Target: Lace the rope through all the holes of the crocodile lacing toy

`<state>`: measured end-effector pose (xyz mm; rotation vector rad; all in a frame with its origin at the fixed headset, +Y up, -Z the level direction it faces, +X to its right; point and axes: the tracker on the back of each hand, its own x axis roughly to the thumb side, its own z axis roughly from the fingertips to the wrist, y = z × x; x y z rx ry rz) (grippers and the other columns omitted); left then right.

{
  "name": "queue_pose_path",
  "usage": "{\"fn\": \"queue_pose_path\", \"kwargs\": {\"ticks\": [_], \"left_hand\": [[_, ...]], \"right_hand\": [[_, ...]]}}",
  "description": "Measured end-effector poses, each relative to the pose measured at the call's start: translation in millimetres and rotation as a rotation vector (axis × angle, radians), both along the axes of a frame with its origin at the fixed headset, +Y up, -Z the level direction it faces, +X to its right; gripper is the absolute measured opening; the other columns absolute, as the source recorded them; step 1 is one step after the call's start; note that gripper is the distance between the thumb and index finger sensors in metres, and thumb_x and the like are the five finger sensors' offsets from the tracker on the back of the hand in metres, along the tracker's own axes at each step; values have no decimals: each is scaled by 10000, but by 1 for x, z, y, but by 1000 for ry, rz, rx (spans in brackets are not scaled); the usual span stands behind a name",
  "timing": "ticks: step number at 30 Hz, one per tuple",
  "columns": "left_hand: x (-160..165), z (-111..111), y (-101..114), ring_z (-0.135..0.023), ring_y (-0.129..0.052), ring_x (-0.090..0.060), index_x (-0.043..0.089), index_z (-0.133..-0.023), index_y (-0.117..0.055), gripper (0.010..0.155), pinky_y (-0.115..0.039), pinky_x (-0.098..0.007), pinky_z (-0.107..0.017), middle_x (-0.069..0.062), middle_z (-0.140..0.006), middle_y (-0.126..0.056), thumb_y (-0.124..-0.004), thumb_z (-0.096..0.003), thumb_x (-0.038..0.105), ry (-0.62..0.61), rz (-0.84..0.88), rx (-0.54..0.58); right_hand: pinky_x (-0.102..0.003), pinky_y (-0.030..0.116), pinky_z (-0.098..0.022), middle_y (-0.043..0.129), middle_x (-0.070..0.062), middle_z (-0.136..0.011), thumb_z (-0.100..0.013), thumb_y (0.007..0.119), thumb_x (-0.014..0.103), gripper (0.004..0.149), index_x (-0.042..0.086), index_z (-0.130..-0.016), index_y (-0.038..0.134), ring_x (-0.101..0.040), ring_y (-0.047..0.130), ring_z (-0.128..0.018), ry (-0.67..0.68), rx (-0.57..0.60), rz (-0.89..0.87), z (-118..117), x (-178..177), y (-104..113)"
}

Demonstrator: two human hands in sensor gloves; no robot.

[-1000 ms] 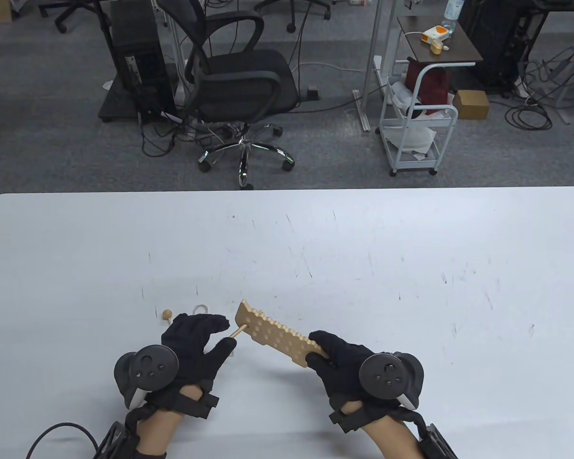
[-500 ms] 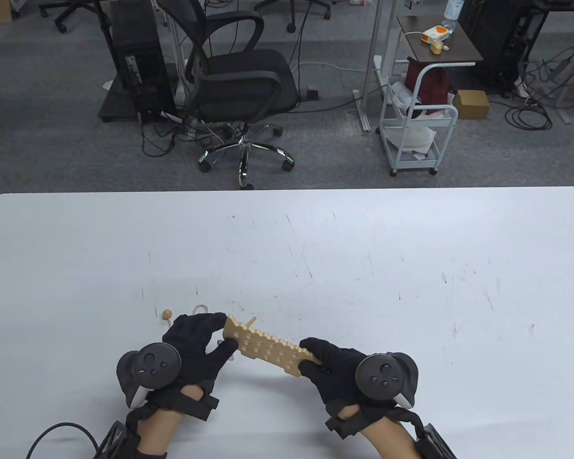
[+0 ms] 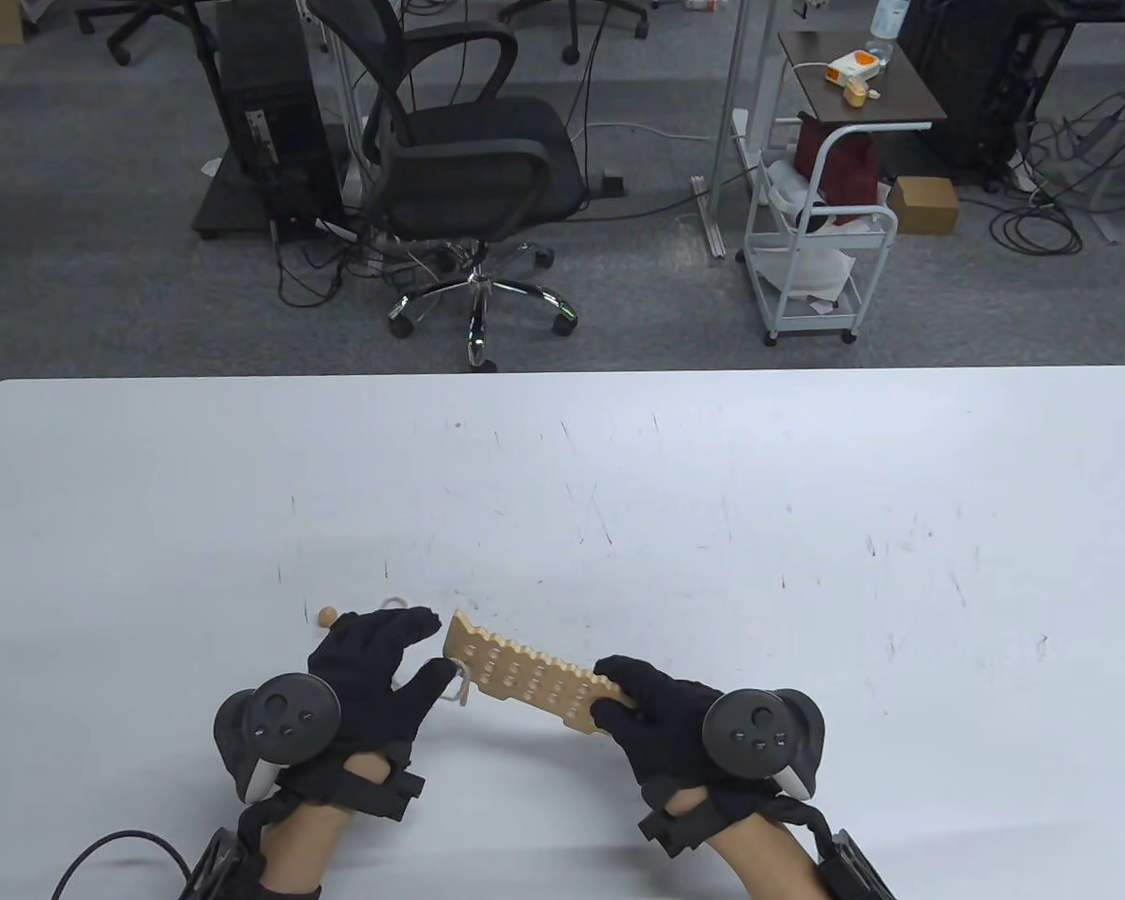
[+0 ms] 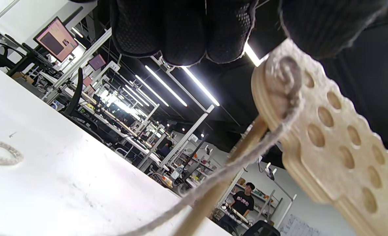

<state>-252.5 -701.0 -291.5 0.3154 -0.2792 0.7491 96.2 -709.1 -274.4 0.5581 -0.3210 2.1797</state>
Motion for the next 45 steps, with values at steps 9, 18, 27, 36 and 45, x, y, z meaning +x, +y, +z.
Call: {"fn": "queue_pose_path", "kwargs": {"ticks": [9, 18, 27, 36, 45], "left_hand": [[-11, -7, -4, -920, -769, -331, 346, -961, -758, 574, -485, -606, -768, -18, -930, -821, -797, -430, 559, 32, 41, -53], [1, -19, -26, -924, -758, -321, 452, -998, -707, 598, -483, -598, -772, -4, -918, -807, -858, -420, 484, -31, -92, -316], [11, -21, -38, -969, -698, -338, 497, -1002, -686, 631, -431, -610, -779, -27, -1001, -740, -884, -403, 480, -148, -65, -424], [17, -22, -44, -974, -698, -336, 506, -959, -741, 576, -420, -618, -779, -4, -1013, -737, -886, -403, 474, -219, 20, -471], [14, -21, -39, -916, -799, -316, 428, -871, -877, 473, -464, -621, -771, 0, -936, -834, -883, -400, 472, -183, 30, -414]], "right_hand": [[-478, 824, -404, 967, -40, -655, -432, 838, 342, 472, 134, -850, 769, -258, 1056, -449, -5, -4, -10, -2, 2, 1], [-478, 825, -403, 968, -39, -652, -431, 838, 342, 471, 133, -848, 770, -258, 1057, -446, 4, -9, -6, -2, 1, 0], [-477, 825, -403, 970, -38, -649, -432, 837, 344, 471, 132, -847, 770, -256, 1058, -443, 11, -14, -7, -2, 0, -1], [-476, 825, -405, 969, -38, -650, -433, 836, 344, 470, 130, -846, 771, -255, 1058, -445, 49, -30, -32, -1, -2, -2], [-477, 827, -401, 971, -39, -647, -431, 837, 343, 471, 127, -844, 772, -256, 1059, -442, 41, -35, -40, -1, -1, -2]]}}
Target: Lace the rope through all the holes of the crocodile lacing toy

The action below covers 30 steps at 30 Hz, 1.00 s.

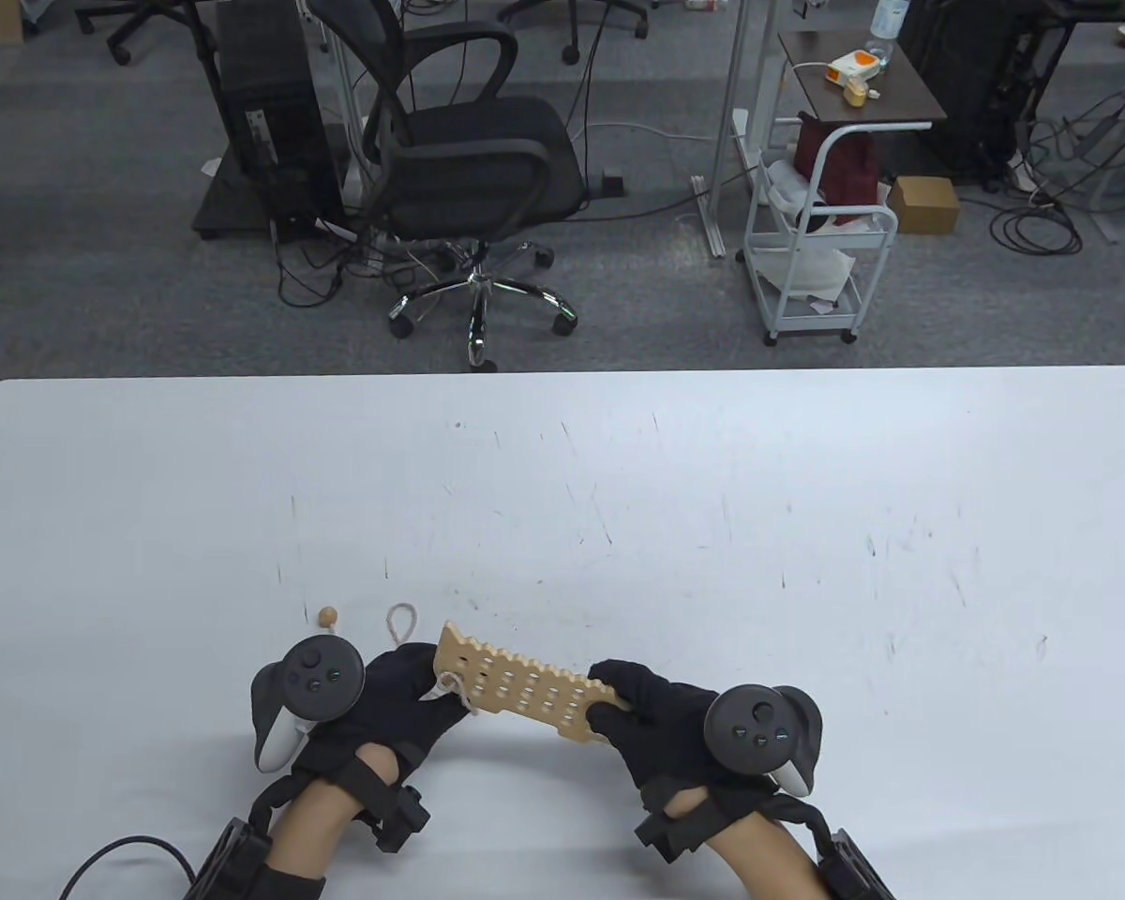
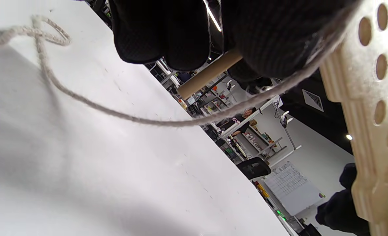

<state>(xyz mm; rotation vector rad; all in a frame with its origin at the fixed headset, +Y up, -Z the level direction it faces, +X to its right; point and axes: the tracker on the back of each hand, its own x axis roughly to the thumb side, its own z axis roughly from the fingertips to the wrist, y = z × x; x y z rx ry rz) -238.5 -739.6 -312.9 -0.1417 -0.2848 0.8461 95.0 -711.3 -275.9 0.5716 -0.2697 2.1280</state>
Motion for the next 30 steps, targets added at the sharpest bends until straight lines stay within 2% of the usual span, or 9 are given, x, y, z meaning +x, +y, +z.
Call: {"fn": "queue_pose_path", "kwargs": {"ticks": [13, 22, 30], "left_hand": [[-10, 0, 3, -837, -881, -288, 372, -854, -911, 465, -520, -604, -759, 25, -832, -913, -876, -400, 465, 119, 3, 34], [-21, 1, 7, -830, -881, -293, 365, -854, -913, 465, -511, -605, -759, 23, -821, -916, -870, -402, 463, 218, 17, 47], [-25, 1, 8, -830, -880, -292, 363, -859, -906, 466, -510, -604, -758, 23, -824, -913, -864, -405, 462, 241, 27, 54]], "right_hand": [[-478, 827, -398, 972, -40, -646, -431, 836, 344, 472, 126, -844, 773, -256, 1060, -439, -80, -15, -12, -4, 11, -1], [-478, 826, -400, 973, -41, -644, -431, 836, 344, 471, 126, -844, 773, -256, 1060, -440, -118, -43, -28, -9, 17, -4], [-477, 827, -399, 974, -41, -642, -432, 835, 344, 471, 126, -844, 772, -255, 1060, -440, -148, -58, -31, -11, 22, -6]]}}
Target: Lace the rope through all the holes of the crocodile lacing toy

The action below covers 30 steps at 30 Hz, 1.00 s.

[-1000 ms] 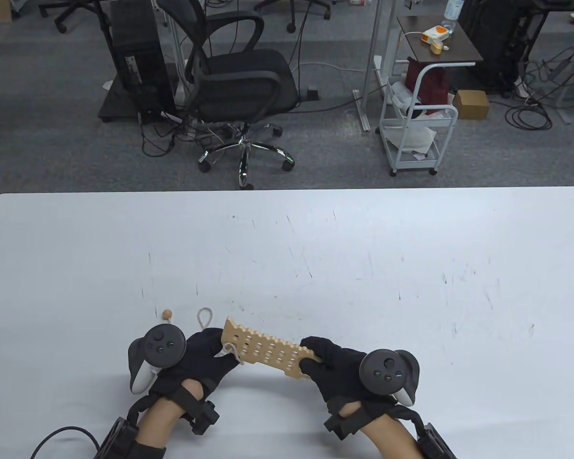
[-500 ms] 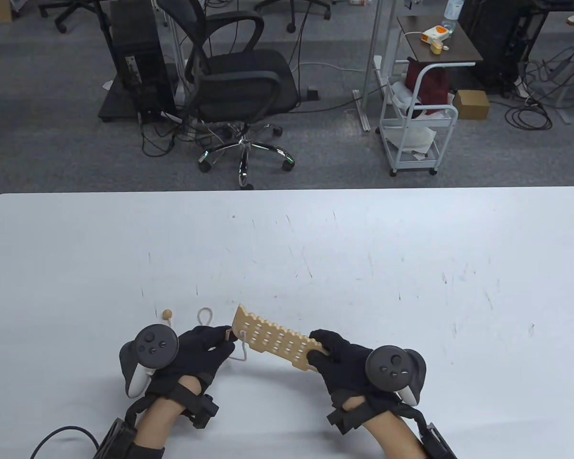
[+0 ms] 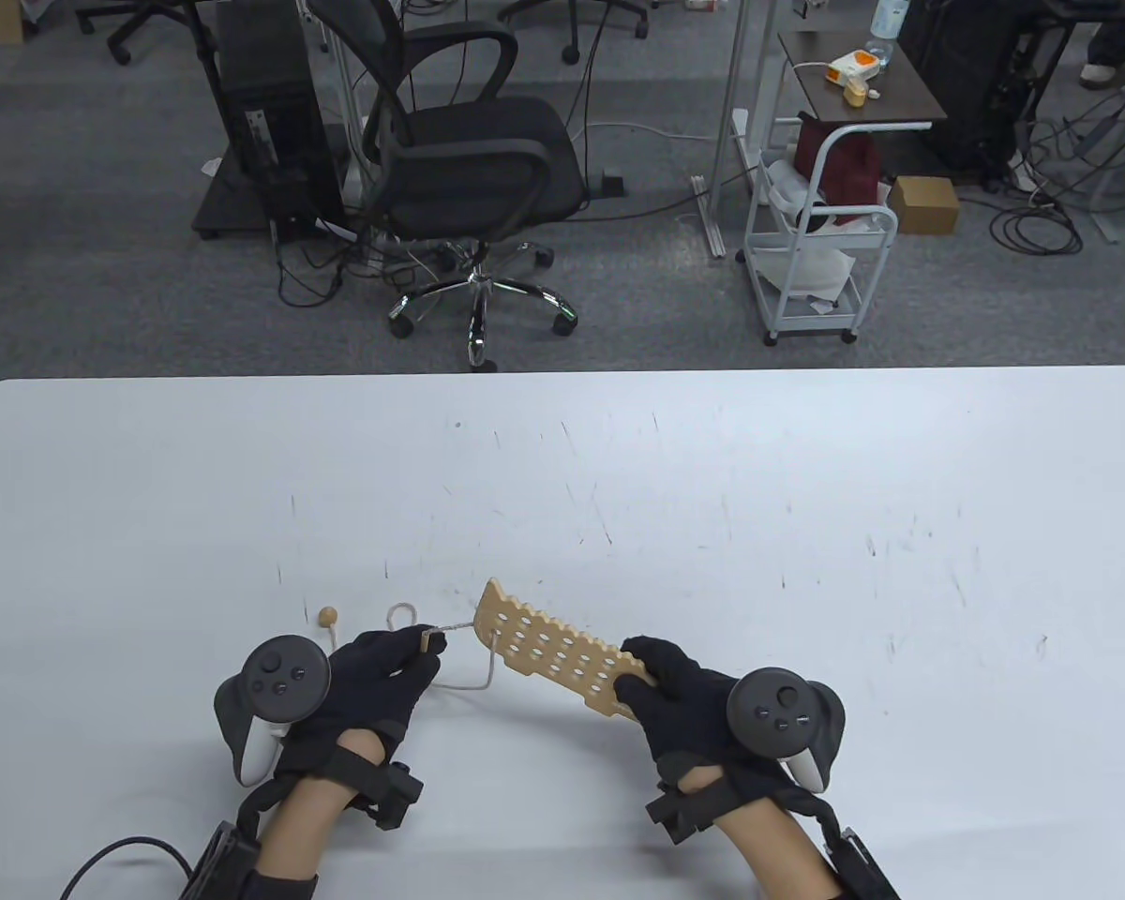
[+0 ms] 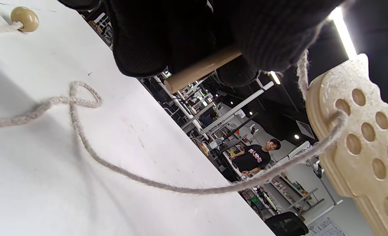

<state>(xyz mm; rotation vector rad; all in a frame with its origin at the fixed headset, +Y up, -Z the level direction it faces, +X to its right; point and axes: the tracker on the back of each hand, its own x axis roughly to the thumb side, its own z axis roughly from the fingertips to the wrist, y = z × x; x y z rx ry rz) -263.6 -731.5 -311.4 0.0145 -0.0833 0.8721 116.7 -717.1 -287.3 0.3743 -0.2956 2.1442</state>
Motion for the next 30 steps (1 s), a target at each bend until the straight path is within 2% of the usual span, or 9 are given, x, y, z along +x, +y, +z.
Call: {"fn": "queue_pose_path", "kwargs": {"ticks": [30], "left_hand": [[-29, 4, 13, -857, -861, -290, 373, -878, -880, 467, -503, -604, -762, 26, -860, -893, -839, -422, 466, 134, 119, 78]], "right_hand": [[-479, 824, -403, 969, -38, -652, -435, 833, 345, 470, 131, -849, 769, -257, 1058, -447, -119, -42, -23, -12, 24, -5]]}}
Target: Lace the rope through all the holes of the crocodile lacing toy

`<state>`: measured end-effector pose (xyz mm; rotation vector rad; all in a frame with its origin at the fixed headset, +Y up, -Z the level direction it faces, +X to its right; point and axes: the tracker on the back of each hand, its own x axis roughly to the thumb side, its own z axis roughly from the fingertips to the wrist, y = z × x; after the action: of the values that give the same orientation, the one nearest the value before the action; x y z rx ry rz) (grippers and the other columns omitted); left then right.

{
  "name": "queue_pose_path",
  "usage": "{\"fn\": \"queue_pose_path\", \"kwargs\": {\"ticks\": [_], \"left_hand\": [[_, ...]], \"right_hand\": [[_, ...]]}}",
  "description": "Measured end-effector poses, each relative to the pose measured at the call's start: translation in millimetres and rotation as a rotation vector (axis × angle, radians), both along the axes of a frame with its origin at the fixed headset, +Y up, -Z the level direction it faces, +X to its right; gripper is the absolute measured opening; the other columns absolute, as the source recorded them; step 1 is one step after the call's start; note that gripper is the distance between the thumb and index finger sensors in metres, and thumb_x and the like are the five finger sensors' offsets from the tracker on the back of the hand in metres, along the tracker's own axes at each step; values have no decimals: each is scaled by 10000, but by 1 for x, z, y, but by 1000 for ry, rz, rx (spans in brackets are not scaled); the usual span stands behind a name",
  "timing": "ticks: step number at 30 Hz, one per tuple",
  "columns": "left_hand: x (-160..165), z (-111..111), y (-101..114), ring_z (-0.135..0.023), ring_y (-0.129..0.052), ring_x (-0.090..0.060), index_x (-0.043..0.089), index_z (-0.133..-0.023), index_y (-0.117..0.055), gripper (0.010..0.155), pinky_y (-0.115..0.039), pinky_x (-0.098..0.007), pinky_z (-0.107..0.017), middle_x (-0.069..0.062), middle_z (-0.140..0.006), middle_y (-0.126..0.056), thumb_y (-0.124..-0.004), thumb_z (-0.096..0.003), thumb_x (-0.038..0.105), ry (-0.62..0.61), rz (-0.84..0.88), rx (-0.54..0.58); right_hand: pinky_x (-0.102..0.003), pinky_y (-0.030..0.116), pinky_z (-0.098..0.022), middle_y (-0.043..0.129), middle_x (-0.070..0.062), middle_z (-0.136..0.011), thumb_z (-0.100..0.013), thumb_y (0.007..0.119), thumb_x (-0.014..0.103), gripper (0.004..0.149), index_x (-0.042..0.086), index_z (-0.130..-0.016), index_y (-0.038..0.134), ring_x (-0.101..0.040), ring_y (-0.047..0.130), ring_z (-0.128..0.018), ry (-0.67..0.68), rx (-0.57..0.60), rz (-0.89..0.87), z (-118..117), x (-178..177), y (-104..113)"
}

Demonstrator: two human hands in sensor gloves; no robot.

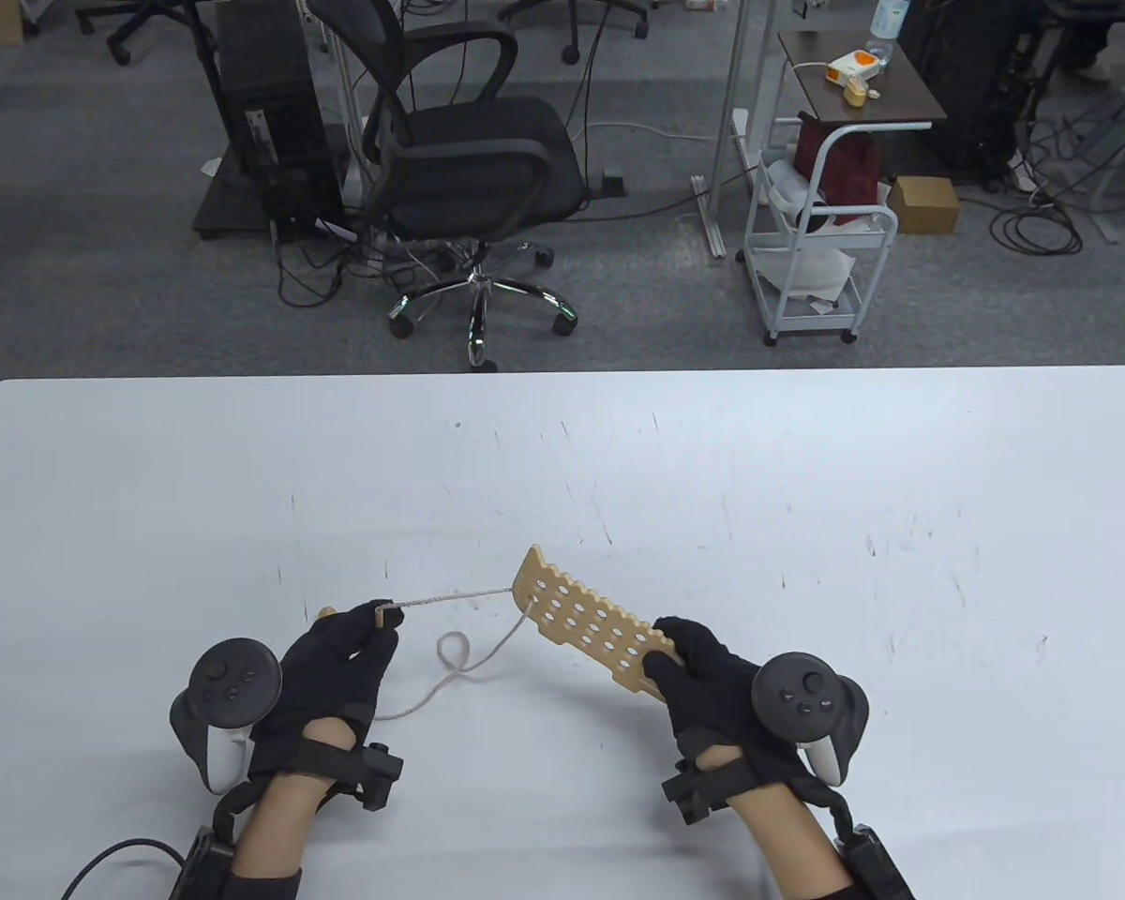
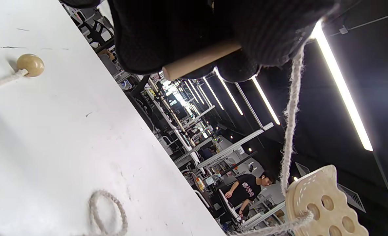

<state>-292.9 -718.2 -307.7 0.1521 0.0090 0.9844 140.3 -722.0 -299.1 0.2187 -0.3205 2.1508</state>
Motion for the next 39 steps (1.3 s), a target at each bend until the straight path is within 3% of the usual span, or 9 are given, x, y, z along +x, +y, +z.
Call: {"fn": "queue_pose_path", "kwargs": {"ticks": [39], "left_hand": [[-30, 6, 8, -847, -874, -276, 376, -885, -868, 467, -514, -597, -762, 39, -852, -899, -829, -430, 474, 146, 126, 65]], "right_hand": [[-480, 820, -409, 964, -38, -661, -437, 831, 345, 471, 133, -853, 765, -258, 1055, -454, -131, -61, -14, -9, 25, -4]]}}
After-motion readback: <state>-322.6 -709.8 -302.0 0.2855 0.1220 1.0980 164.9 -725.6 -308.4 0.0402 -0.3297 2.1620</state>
